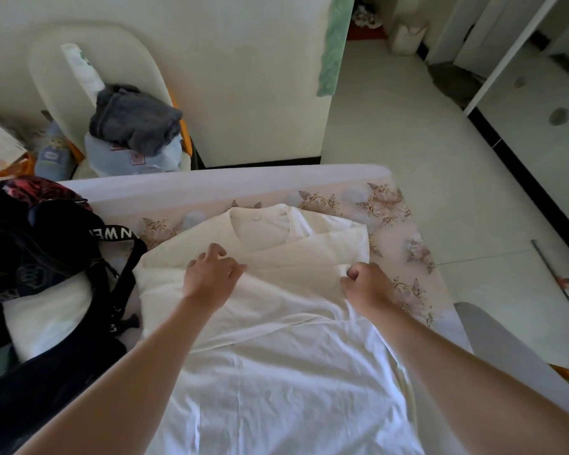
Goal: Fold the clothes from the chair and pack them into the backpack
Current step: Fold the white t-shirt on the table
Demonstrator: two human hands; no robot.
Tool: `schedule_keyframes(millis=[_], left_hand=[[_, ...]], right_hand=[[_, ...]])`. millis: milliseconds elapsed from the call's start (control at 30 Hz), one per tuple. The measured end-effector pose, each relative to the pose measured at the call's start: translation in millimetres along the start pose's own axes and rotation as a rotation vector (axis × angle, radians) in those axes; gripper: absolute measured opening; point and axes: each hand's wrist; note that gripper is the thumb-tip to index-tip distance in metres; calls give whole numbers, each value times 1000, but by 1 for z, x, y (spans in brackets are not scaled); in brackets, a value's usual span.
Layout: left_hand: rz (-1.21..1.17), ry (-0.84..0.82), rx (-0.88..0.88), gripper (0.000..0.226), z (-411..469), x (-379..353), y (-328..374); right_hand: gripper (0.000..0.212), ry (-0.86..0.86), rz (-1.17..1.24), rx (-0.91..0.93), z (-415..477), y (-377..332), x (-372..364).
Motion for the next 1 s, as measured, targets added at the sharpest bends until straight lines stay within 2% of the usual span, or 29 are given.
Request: schedule_keyframes(millis=[100,167,200,267,333,400,433,500,567,600,733,867,933,1000], left_hand=[[120,-163,8,32,7,7,0],[123,-167,-35,27,16,14,3],[65,-99,-54,23,20,16,5],[-61,141,-54,17,30,19,12],[-96,274,-6,36,31,18,21],[-95,233,-40,49,19,8,26],[-91,188,-91,50,9,-1,27],[-69,96,-183,49,-17,-22,20],[-16,32,-221,59,-46,-38,7],[-2,31,-243,61,-59,-43,-1],[-21,127,-245,43,-91,-37,-23],[31,140,-113,51,-97,-18,-36],[57,110,-71,51,-101,-7,-48],[118,-29,-3,45,-107,6,-52]], right_hand=[[9,121,316,-68,4,-4,5],[13,197,386,-92,7,-7,12],[15,225,386,-86,9,-8,15],[19,247,395,-83,16,-9,16],[32,176,426,-95,22,-7,15],[56,195,251,-14,19,-1,11],[61,269,89,106,16,6,6],[55,387,-162,417,3,20,-5],[48,329,-337,656,-6,28,-13],[48,294,-400,704,-8,28,-15],[43,371,-596,663,-1,14,-17],[28,377,-625,663,4,-2,0],[22,351,-570,708,0,0,6],[14,250,-513,793,-11,9,6]])
Point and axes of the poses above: each hand's wrist, its own z-axis towards the middle knuckle, its own x-axis out of the back of the hand, y = z × x, and after that the axes turned 10 degrees about -z, right-handed
